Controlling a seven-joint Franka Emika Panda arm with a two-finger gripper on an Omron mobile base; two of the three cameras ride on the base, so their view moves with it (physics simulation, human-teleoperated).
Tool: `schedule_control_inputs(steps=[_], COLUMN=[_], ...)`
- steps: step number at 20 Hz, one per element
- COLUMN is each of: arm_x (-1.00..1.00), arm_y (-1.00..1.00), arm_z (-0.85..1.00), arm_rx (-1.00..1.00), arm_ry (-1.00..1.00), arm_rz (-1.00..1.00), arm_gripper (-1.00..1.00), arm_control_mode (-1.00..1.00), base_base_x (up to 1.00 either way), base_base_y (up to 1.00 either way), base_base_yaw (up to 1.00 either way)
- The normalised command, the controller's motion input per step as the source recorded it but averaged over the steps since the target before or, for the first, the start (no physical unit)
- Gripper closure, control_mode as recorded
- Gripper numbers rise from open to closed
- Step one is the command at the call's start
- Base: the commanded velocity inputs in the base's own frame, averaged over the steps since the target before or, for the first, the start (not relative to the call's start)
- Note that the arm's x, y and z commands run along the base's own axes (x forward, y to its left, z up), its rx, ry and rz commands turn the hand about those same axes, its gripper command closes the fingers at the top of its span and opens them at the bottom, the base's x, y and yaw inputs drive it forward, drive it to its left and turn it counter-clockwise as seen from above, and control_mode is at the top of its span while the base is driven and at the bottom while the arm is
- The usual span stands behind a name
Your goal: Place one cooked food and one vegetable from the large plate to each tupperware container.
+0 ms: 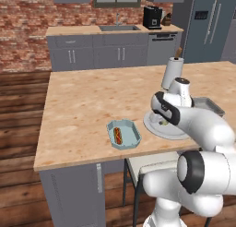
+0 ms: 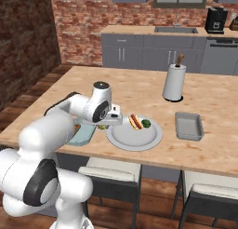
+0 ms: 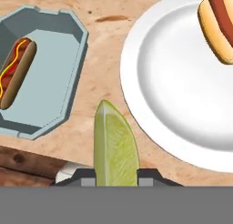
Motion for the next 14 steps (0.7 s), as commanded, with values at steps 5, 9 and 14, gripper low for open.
schedule_control_inputs(steps=[5,9,14], arm_x=[-0.04,0.06,0.13], arm_y=[0.95,0.74,0.48], arm_z=[0.00,0.00,-0.04], arm_rx=[0.00,0.00,0.00], arm_ry=[-0.02,0.00,0.00], arm_rz=[-0.03,-0.08,-0.06], arm_gripper=[1.00,1.00,1.00], arm_control_mode=[-1.00,-1.00,-1.00], base_base_x=[0.00,0.00,0.00], base_base_y=[0.00,0.00,0.00], base_base_yaw=[0.00,0.00,0.00])
